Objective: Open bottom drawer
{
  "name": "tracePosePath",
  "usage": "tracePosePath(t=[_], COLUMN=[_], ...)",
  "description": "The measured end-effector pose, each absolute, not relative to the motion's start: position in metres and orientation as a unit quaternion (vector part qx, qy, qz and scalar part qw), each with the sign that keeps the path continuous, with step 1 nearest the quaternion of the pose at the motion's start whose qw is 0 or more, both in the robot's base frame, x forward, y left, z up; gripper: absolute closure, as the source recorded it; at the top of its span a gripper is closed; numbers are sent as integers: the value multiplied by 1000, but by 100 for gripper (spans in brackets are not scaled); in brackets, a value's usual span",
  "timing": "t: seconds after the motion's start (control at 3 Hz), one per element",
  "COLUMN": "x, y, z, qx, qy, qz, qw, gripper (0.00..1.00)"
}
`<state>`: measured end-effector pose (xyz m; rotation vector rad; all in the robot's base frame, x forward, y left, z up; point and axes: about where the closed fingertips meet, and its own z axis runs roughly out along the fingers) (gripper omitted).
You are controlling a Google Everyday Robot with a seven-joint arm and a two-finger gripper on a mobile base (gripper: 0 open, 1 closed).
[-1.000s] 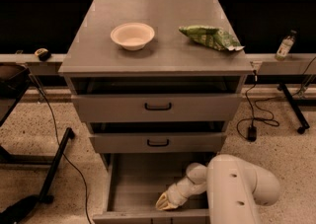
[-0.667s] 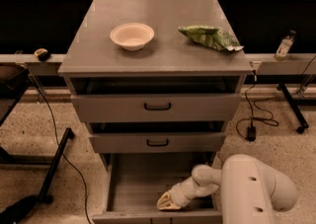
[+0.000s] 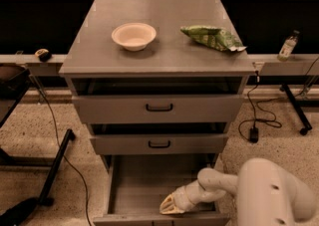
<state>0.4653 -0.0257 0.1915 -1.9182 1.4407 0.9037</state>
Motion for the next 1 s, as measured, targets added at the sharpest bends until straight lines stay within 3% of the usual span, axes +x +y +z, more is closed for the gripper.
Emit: tracePosePath(t=[0.33,0.67,1.0], x=[455,448,448], y=[-31,-30,-30], z=[230,232,232], qx=[-720,-720,-720], qy=[531,531,531], qz=[311,315,315], qw=[320,318,318], gripper=[100,82,50])
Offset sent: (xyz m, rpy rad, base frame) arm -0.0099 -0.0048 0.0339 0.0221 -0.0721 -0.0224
